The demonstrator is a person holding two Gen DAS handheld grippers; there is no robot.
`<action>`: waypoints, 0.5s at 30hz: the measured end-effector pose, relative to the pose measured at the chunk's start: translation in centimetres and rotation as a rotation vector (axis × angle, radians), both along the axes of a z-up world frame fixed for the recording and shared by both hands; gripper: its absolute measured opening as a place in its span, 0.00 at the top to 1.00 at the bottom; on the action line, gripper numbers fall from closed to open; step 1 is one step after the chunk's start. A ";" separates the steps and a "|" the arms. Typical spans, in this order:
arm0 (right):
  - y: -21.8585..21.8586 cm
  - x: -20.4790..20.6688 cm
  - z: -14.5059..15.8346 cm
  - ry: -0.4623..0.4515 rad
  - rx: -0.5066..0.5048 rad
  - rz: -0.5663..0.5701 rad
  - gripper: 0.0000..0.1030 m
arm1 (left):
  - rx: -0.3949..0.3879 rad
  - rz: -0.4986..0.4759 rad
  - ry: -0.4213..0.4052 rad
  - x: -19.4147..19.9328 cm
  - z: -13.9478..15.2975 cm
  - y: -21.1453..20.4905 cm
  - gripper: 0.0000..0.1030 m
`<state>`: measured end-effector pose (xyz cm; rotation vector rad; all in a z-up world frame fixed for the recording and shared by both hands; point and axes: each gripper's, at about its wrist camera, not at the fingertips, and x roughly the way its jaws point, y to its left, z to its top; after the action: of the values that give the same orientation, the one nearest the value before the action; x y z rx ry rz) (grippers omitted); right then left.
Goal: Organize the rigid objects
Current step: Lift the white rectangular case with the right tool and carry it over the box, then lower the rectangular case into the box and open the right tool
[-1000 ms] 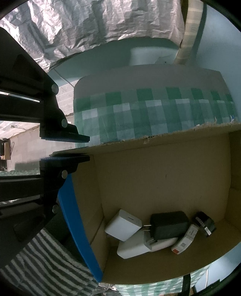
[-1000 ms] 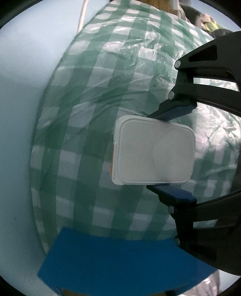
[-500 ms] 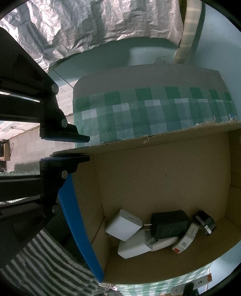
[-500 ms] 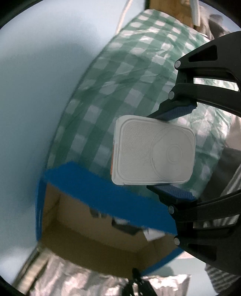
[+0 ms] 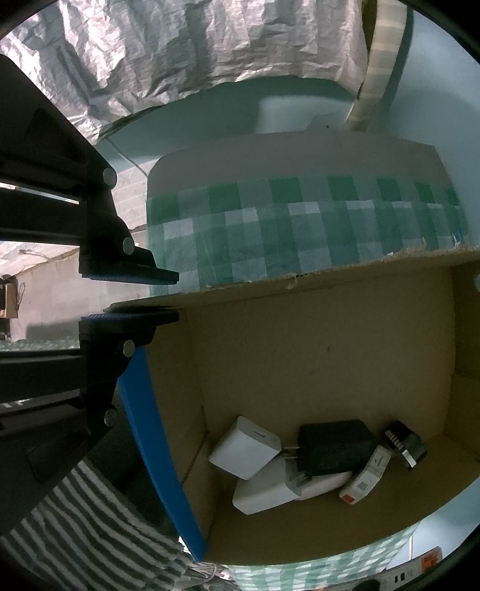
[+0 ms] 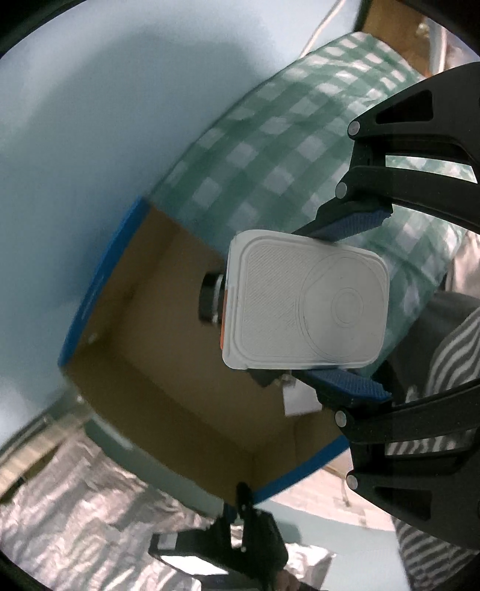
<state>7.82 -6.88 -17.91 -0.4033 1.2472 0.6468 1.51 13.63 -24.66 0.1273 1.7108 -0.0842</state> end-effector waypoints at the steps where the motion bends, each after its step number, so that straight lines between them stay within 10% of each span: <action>1: 0.8 -0.2 0.0 0.002 -0.001 0.017 0.38 | -0.001 0.002 0.002 0.0 0.0 0.0 0.87; 15: 6.3 -1.1 -5.6 0.079 -0.065 0.095 0.38 | 0.003 0.000 -0.005 -0.3 -0.1 -0.1 0.87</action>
<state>6.74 -0.60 -23.49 -0.4969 1.3326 0.7097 1.23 13.58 -24.72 0.1294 1.7061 -0.0814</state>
